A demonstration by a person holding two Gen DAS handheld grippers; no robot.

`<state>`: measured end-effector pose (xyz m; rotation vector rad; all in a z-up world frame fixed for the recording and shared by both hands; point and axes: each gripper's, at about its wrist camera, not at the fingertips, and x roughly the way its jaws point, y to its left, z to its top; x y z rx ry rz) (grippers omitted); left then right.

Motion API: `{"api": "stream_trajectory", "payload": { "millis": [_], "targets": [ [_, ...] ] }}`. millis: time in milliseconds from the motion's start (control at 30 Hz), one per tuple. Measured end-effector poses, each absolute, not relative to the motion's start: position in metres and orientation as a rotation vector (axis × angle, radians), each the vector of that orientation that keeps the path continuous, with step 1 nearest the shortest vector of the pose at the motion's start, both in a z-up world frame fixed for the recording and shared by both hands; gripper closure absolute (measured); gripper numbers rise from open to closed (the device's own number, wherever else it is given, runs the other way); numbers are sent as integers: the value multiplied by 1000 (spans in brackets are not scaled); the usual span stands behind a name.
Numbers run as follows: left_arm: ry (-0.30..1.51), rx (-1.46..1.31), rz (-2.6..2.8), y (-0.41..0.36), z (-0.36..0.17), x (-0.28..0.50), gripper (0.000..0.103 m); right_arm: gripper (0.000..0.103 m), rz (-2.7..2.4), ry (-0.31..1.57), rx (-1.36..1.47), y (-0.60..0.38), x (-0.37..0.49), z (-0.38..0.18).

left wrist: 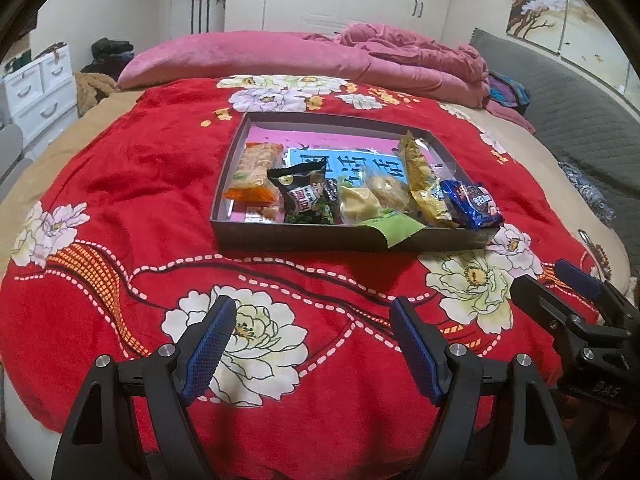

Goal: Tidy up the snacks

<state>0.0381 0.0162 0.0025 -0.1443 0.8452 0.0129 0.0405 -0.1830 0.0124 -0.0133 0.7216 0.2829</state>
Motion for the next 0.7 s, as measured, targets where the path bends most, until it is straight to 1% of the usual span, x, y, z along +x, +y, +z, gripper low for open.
{"api": "stream_trajectory", "payload": {
  "millis": [400, 567, 700],
  "targets": [
    [825, -109, 103, 31, 6, 46, 23, 1, 262, 739, 12, -185, 51, 5],
    [814, -194, 94, 55, 9, 60, 23, 1, 217, 742, 43, -196, 68, 1],
    [796, -236, 168, 92, 14, 80, 23, 1, 128, 725, 71, -223, 98, 7]
  ]
}}
